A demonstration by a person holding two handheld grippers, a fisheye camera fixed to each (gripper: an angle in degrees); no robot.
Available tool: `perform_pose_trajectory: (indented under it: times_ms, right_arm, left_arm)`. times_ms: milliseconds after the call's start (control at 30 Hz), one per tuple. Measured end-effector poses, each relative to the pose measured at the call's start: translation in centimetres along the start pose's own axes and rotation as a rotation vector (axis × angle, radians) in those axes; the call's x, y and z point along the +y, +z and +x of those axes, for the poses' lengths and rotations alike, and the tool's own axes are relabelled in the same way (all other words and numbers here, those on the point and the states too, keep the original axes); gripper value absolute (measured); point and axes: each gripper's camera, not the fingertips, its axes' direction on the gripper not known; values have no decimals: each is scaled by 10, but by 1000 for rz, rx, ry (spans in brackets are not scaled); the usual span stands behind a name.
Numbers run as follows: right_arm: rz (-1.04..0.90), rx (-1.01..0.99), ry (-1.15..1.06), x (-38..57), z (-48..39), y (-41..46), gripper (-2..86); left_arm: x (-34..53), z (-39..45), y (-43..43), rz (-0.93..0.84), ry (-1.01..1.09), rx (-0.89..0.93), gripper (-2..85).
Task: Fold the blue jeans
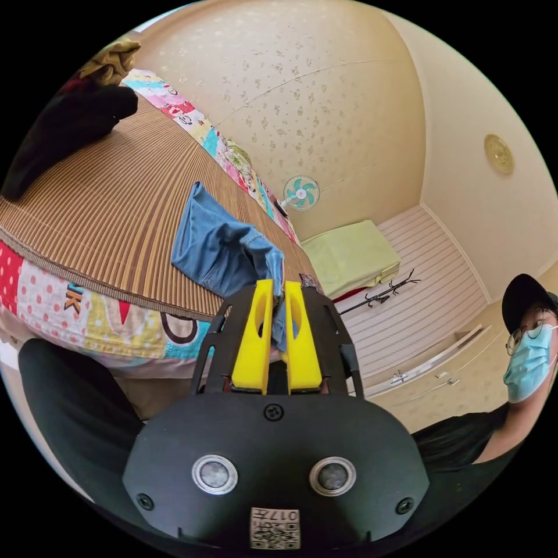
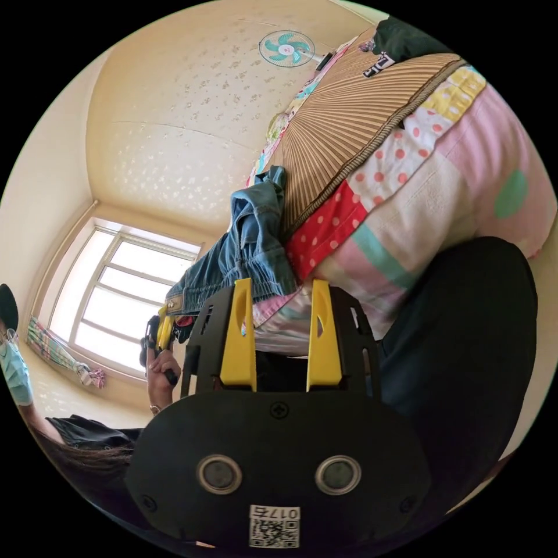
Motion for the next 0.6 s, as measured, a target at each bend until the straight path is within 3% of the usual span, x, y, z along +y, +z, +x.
perform_pose_trajectory:
  times_ms: [167, 333, 600]
  right_arm:
    - [-12, -39, 2, -9, -2, -5, 51]
    - [-24, -131, -12, -16, -38, -45, 33]
    - [-291, -208, -372, -38, -185, -22, 25]
  left_arm:
    - [0, 23, 0, -16, 26, -51, 42]
    - [-4, 51, 1, -150, 131, -97, 43]
    - [8, 137, 38, -425, 423, -15, 46]
